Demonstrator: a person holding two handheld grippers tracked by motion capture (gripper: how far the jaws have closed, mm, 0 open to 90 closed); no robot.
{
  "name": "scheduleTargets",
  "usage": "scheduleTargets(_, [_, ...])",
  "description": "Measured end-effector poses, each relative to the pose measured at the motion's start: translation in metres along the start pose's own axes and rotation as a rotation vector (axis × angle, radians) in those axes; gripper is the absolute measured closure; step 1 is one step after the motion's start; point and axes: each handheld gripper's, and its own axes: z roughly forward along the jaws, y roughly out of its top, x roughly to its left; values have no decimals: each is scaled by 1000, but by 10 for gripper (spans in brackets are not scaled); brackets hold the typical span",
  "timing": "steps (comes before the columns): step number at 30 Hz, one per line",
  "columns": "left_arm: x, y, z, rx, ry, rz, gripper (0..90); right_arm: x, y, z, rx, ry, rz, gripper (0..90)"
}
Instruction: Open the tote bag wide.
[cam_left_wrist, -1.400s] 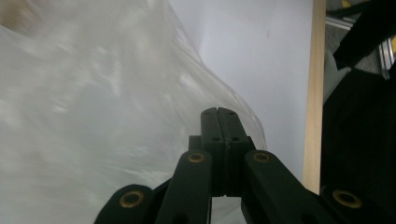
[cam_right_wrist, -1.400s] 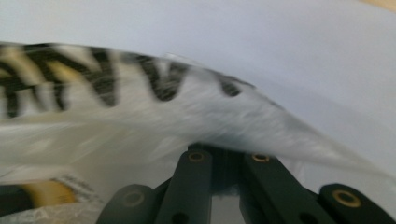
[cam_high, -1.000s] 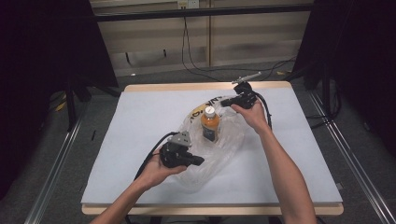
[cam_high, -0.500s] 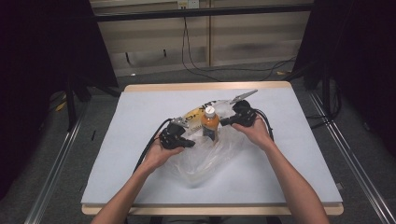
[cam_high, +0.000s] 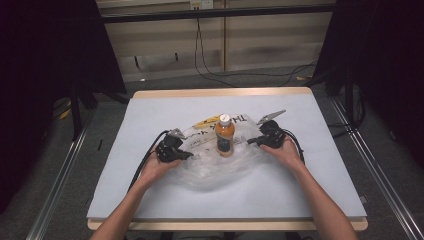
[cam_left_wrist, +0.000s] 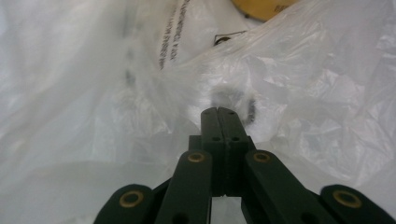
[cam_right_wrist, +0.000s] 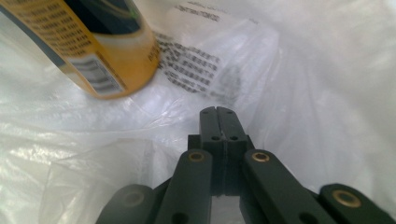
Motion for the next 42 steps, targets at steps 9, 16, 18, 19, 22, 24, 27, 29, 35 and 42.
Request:
scheduleTargets(9, [14,2,2,-25,29,-30,900,-10,-1,-1,-28,-63,21,900])
scheduleTargets(16, [8,9,10,-47,59,-22,900,-2,10,15,-58,-81,4,900])
scheduleTargets(18, [9,11,12,-53,55,-30,900,0,13,17,-56,-103,0,900])
scheduleTargets(19, [12,12,11,-36,72,-16,900,0,14,19,-59,-104,-2,900])
scheduleTargets(22, [15,16,16,-66,100,-76,900,-3,14,21,-83,-121,27,900])
scheduleTargets(24, [18,16,15,-61,80,-74,900,-5,14,21,-95,-120,38,900])
scheduleTargets(27, [20,13,14,-86,58,-88,900,-5,14,19,-108,-108,47,900])
scheduleTargets(29, [16,12,7,-138,27,-76,900,-7,14,13,-141,-81,59,900])
scheduleTargets(35, [4,16,-9,-215,12,-51,900,1,19,-9,-225,-40,55,900])
scheduleTargets(42, [-5,16,-26,-313,-13,-20,900,8,24,-34,-305,-32,32,900])
